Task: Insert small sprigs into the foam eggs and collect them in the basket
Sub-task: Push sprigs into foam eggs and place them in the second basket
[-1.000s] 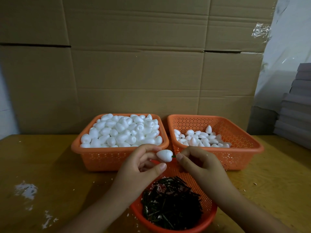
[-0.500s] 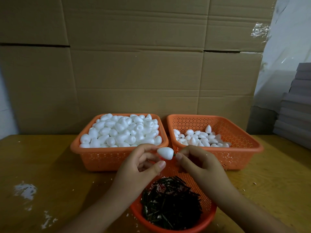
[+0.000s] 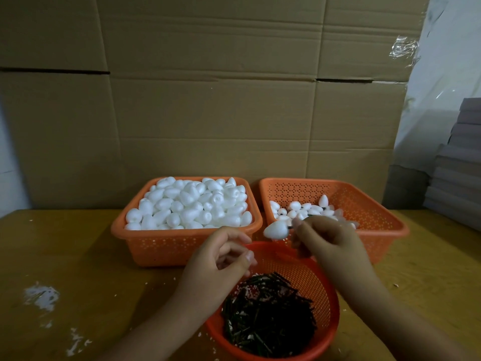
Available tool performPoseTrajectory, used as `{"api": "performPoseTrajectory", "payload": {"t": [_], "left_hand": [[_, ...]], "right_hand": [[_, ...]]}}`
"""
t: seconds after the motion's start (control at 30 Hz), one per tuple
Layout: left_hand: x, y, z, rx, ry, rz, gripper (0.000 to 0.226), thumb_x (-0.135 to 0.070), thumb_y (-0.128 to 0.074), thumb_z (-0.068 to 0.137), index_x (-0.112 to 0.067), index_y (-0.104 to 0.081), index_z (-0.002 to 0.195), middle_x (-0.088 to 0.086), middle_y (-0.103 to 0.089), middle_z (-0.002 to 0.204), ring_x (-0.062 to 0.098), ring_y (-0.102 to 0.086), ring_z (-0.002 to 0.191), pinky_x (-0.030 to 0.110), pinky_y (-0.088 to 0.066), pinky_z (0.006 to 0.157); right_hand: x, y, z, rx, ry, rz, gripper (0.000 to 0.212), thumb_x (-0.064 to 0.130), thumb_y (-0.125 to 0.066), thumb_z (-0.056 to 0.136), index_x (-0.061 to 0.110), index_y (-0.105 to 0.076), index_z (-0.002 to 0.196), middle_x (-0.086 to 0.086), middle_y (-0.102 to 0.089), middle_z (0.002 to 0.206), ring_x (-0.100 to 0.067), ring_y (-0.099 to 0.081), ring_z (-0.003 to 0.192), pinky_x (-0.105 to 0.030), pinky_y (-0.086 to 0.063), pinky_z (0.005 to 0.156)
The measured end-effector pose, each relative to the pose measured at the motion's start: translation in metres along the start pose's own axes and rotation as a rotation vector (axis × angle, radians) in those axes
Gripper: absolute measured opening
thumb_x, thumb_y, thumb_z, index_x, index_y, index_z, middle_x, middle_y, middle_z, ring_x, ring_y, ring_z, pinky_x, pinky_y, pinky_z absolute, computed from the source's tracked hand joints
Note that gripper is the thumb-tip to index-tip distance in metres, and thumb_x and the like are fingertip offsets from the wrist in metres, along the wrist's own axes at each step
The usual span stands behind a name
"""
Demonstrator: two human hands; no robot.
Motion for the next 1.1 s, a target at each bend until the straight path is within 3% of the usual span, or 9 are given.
{"api": "performPoseTrajectory", "payload": {"t": [0.07, 0.2, 0.33, 0.6, 0.77, 0.97, 1.1], "left_hand": [[-0.002, 0.0, 0.0, 0.0, -0.017, 0.002, 0.015, -0.01, -0.064, 0.091, -0.023, -0.063, 0.097, -0.002, -0.074, 0.083, 0.012, -0.07, 0.074, 0.017, -0.052, 0.072], [-0.002, -0.001, -0.002, 0.017, -0.027, 0.014, 0.019, -0.009, -0.062, 0.093, -0.028, -0.064, 0.094, -0.002, -0.074, 0.081, 0.014, -0.069, 0.075, 0.024, -0.053, 0.074], [-0.004, -0.003, -0.003, 0.048, -0.034, 0.057, 0.03, -0.009, -0.061, 0.094, -0.038, -0.064, 0.089, -0.004, -0.074, 0.081, 0.011, -0.069, 0.075, 0.021, -0.053, 0.073], [-0.007, -0.004, -0.004, 0.046, -0.052, 0.085, 0.028, -0.009, -0.06, 0.094, -0.036, -0.064, 0.089, -0.006, -0.073, 0.08, 0.01, -0.069, 0.074, 0.027, -0.055, 0.074], [-0.009, -0.004, -0.004, 0.045, -0.062, 0.109, 0.03, -0.01, -0.059, 0.095, -0.039, -0.063, 0.088, -0.007, -0.073, 0.079, 0.009, -0.068, 0.073, 0.026, -0.055, 0.074], [-0.011, -0.003, -0.004, 0.032, -0.077, 0.064, 0.022, -0.015, -0.059, 0.094, -0.035, -0.066, 0.088, -0.003, -0.073, 0.08, 0.013, -0.069, 0.077, 0.036, -0.056, 0.078], [-0.015, 0.01, 0.001, -0.051, -0.108, 0.101, 0.021, -0.015, -0.06, 0.093, -0.035, -0.066, 0.089, -0.01, -0.073, 0.083, 0.005, -0.069, 0.083, 0.03, -0.055, 0.08]], "right_hand": [[0.0, 0.02, 0.007, -0.127, -0.006, -0.015, 0.033, 0.028, -0.058, 0.09, 0.008, -0.065, 0.065, -0.008, -0.065, 0.064, -0.013, -0.059, 0.054, -0.026, -0.049, 0.057], [-0.008, 0.056, 0.018, -0.322, -0.035, -0.109, 0.026, 0.03, -0.056, 0.093, 0.017, -0.066, 0.072, 0.009, -0.069, 0.068, -0.006, -0.062, 0.056, -0.028, -0.049, 0.056], [-0.022, 0.074, 0.023, -0.406, -0.076, -0.158, 0.029, 0.033, -0.055, 0.094, 0.022, -0.066, 0.069, 0.005, -0.066, 0.061, -0.006, -0.062, 0.058, -0.029, -0.044, 0.058], [-0.034, 0.082, 0.028, -0.446, -0.134, -0.167, 0.028, 0.032, -0.056, 0.095, 0.028, -0.065, 0.068, 0.005, -0.069, 0.07, -0.014, -0.065, 0.072, -0.036, -0.051, 0.068], [-0.038, 0.091, 0.028, -0.465, -0.162, -0.13, 0.028, 0.035, -0.056, 0.095, 0.028, -0.065, 0.069, 0.005, -0.068, 0.071, -0.015, -0.065, 0.073, -0.033, -0.048, 0.065], [-0.038, 0.086, 0.028, -0.415, -0.161, -0.093, 0.03, 0.04, -0.046, 0.098, 0.03, -0.067, 0.079, 0.01, -0.067, 0.082, -0.008, -0.063, 0.083, -0.03, -0.045, 0.069], [-0.026, 0.07, 0.023, -0.375, -0.118, -0.089, 0.026, 0.036, -0.044, 0.099, 0.03, -0.065, 0.083, 0.013, -0.067, 0.085, -0.01, -0.064, 0.084, -0.028, -0.046, 0.067]]}}
Point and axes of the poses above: each hand's wrist, its own z-axis towards the middle knuckle, its own y-axis out of the back of the hand, x = y × z, the point moved 6 cm from there along z, towards the middle knuckle
